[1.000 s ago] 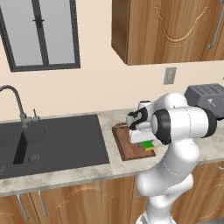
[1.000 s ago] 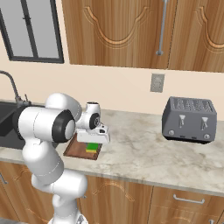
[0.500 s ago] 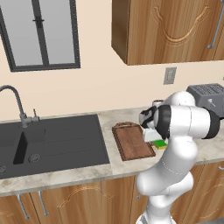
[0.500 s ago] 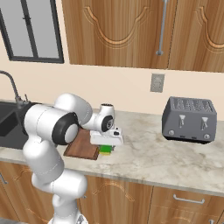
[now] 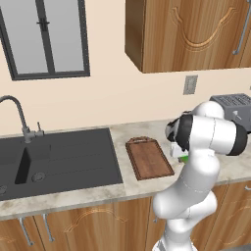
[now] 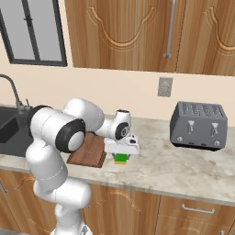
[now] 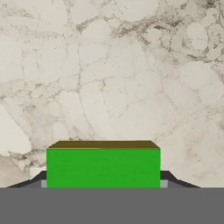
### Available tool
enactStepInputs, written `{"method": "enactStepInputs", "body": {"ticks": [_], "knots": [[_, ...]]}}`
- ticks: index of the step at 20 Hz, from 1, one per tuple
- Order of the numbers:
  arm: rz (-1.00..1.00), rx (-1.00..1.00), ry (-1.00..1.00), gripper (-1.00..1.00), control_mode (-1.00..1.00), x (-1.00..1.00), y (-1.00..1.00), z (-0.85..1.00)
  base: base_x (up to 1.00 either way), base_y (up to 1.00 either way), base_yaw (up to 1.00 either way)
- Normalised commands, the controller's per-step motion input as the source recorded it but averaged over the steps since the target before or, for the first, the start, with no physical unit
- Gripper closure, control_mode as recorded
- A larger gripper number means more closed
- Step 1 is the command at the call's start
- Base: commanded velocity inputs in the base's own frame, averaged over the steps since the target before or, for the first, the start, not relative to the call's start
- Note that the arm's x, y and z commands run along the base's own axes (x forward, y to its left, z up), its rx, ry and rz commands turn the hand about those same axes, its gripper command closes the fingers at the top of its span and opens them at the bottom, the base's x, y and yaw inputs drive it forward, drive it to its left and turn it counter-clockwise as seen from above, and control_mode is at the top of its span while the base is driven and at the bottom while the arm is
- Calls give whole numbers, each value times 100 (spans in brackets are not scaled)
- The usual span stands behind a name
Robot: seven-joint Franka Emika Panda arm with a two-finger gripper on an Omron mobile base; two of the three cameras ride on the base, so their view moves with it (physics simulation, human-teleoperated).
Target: Pick up the sponge from the counter and clean the cutting board by briefly scrubbing or pressing down on the cutting board. Once finished, release the sponge.
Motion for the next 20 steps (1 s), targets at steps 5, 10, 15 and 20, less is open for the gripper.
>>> {"method": "enactStepInputs", "body": {"ticks": [5, 10, 15, 20], "knots": [[0, 0, 0, 100, -100, -1, -17, -15, 0, 0, 0], [0, 0, -3, 100, -100, -1, -9, -26, 0, 0, 0], [0, 0, 0, -100, -100, 0, -1, -5, 0, 0, 0], [0, 0, 0, -100, -100, 0, 0, 0, 0, 0, 0]]}}
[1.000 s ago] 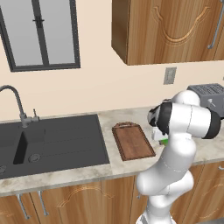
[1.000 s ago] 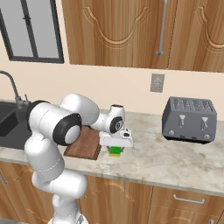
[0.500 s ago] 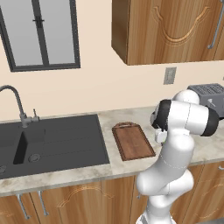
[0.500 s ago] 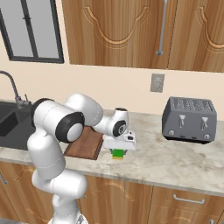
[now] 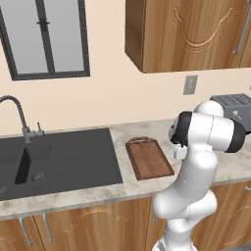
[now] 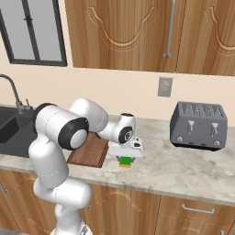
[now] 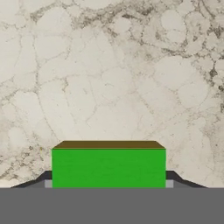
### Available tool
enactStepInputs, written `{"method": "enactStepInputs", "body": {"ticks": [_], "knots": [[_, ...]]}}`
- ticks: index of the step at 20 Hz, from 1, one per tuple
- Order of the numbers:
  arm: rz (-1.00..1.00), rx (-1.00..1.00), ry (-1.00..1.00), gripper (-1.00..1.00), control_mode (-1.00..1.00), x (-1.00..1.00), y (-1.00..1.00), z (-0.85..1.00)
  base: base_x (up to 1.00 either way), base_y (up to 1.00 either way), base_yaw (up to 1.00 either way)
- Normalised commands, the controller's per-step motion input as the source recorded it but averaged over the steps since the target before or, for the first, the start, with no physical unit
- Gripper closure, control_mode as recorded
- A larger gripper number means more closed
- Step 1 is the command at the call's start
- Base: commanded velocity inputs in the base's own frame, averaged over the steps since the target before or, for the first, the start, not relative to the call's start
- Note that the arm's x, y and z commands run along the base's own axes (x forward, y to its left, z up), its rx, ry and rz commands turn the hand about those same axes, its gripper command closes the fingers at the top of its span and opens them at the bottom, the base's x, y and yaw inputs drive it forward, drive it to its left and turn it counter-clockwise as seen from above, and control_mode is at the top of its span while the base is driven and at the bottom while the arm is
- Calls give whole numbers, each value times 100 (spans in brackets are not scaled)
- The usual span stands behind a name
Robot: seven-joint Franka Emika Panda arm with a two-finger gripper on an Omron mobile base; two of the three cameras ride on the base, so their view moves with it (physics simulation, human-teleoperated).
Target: Pick up the sponge from the counter and clean the cutting board by briefly scrubbing or pressing down on the cutting board. Once finished, release the sponge.
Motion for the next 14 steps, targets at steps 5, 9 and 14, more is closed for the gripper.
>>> {"method": "enactStepInputs", "body": {"ticks": [5, 9, 14], "knots": [[0, -1, -3, -100, -100, -3, 0, 26, 0, 0, 0], [0, 0, -11, -100, -100, -14, 0, 88, 0, 0, 0], [-1, 0, -12, -100, -100, -46, 21, 94, 0, 0, 0]]}}
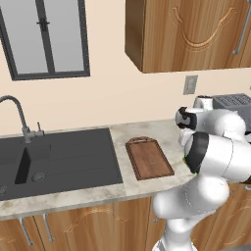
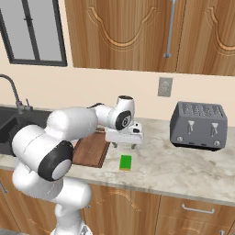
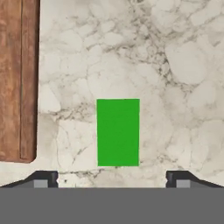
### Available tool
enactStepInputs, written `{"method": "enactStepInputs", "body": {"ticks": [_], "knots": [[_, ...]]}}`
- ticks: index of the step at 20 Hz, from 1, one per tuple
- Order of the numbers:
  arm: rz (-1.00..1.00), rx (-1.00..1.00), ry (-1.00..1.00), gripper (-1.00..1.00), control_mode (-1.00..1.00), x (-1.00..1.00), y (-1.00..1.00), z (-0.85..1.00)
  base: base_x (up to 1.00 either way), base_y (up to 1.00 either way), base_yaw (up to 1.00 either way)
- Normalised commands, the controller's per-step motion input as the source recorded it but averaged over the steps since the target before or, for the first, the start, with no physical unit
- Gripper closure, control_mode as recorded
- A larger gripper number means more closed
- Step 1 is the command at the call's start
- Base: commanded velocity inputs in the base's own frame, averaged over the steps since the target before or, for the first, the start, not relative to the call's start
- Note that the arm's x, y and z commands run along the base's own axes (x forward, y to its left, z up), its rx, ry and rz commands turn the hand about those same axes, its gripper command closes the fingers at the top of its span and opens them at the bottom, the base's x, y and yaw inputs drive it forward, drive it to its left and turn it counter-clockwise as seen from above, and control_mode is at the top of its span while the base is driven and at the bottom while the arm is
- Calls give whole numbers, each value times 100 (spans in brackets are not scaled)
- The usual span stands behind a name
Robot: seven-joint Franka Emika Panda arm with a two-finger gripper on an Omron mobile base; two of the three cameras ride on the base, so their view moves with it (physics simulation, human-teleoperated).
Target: Pick up the sponge from the counter and clean the cutting board by briefly scrubbing or pressing down on the cutting board. Once finished, release the sponge.
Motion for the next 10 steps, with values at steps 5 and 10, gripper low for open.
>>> {"method": "enactStepInputs", "body": {"ticks": [5, 10], "knots": [[-7, -1, -27, -100, -100, -46, 58, 65, 0, 0, 0], [-8, -1, -30, -100, -100, -39, 73, 69, 0, 0, 0]]}}
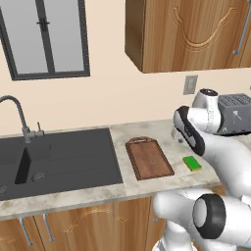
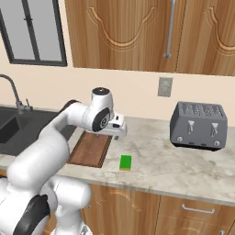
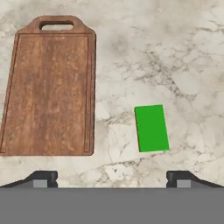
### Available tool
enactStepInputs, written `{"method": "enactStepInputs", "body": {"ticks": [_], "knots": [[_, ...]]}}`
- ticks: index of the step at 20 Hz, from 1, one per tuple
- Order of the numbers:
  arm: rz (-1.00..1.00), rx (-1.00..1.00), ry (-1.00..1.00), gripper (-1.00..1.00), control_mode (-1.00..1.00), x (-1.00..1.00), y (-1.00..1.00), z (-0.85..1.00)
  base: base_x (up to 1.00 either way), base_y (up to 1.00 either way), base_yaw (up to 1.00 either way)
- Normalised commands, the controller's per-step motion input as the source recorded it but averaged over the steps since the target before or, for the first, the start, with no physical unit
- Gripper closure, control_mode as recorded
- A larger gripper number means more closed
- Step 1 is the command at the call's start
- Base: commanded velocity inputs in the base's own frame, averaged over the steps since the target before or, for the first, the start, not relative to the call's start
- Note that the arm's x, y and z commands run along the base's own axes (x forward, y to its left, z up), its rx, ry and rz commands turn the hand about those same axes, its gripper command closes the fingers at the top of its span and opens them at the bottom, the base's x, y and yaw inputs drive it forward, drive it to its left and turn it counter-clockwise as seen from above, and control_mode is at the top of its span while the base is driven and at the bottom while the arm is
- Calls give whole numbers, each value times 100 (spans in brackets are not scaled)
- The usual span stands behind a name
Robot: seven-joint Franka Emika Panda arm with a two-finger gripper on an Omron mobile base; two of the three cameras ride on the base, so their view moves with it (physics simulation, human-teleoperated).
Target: Pick up the sponge from the counter and clean the cutting board by briefly scrubbing or pressing down on the cutting board. Once finished, release the sponge.
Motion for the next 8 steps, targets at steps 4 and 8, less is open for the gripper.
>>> {"method": "enactStepInputs", "body": {"ticks": [4, 8], "knots": [[-8, 0, -22, -100, -100, -46, 83, 63, 0, 0, 0], [-6, 0, -23, -100, -100, -31, 56, 70, 0, 0, 0]]}}
